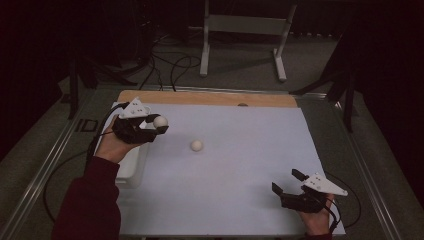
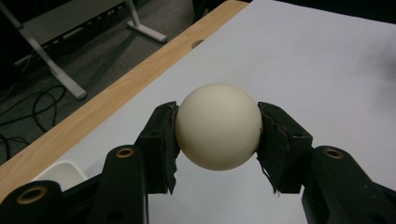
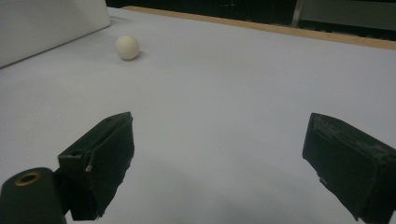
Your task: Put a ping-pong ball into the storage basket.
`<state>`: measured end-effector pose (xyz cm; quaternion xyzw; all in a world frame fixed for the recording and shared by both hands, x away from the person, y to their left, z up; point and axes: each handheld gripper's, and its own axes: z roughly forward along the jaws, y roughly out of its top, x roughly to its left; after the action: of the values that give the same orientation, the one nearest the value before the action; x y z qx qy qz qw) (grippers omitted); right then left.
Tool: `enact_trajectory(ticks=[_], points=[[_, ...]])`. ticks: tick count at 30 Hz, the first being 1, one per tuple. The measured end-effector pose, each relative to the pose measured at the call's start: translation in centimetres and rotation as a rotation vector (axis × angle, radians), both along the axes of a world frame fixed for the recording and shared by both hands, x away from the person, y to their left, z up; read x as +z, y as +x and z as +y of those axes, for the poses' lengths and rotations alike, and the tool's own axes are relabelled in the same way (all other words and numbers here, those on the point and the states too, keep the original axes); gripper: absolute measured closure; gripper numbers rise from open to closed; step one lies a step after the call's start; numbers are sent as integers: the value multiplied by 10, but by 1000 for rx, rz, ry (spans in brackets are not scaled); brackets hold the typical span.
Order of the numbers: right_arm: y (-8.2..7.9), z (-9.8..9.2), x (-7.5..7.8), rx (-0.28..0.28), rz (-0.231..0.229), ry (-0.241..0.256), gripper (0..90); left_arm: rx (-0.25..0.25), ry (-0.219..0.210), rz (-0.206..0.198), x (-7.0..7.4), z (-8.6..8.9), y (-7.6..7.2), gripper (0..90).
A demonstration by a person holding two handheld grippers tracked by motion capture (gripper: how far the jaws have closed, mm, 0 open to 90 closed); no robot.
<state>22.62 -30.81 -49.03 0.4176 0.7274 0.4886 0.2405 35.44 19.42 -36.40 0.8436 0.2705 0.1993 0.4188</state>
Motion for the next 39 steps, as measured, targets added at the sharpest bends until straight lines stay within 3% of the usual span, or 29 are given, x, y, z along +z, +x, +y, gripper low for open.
enact_trajectory(ticks=[20,39], points=[[0,0,0,-2,0,0,90,48,-5,-8,2,26,0,515],[1,1,0,1,0,-2,90,72,-9,3,0,36,3,514]])
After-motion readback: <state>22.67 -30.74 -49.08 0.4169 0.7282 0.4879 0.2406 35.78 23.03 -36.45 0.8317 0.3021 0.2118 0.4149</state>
